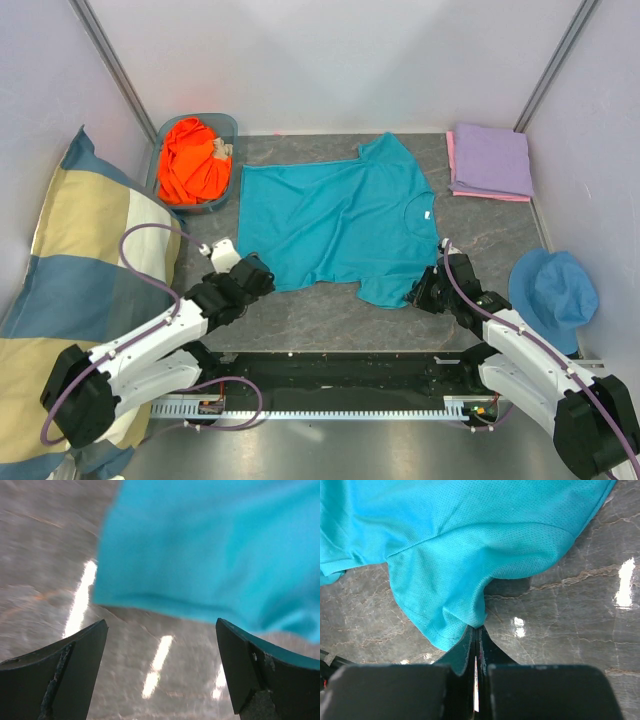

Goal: Fold and stack the t-shirts
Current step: Grap the side of the flattened tshirt closest away from the robot with both arms

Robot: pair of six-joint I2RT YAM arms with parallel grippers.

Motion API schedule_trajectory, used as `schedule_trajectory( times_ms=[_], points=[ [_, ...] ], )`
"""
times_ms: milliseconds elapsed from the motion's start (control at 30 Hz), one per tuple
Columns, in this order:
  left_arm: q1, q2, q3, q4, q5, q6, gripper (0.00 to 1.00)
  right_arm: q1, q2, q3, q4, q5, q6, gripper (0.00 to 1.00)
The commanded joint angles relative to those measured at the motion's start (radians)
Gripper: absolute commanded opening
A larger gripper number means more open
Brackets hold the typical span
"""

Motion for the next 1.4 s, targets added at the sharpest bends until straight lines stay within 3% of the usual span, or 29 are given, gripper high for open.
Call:
schedule_trajectory(
  times_ms=[0,267,567,733,1167,1367],
  points=[
    [0.14,-0.059,-0.024,0.039,-0.001,0.073,0.96,0.004,-0.009,0.028,-0.004,0.009,-0.016,0.0],
    [0.2,0.045,-0.007,0.102,0.039,0.106,0.91,0.002,-0.006,0.025,-0.001,0.003,-0.016,0.0],
    [0.217,0.151,0.007,0.096,0.093,0.017,0.8,0.005,-0.009,0.023,-0.004,0.003,-0.015,0.0],
    [0.218,0.155,0.007,0.082,0.079,-0.007,0.68,0.004,-0.007,0.026,-0.004,0.003,-0.022,0.0],
    [0.287,0.16,0.004,0.044,0.079,-0.026,0.65,0.002,-0.004,0.028,-0.004,0.0,-0.024,0.0],
    [0.304,0.166,-0.005,0.047,0.099,-0.029,0.41,0.004,-0.001,0.029,-0.002,0.001,-0.025,0.0]
  ],
)
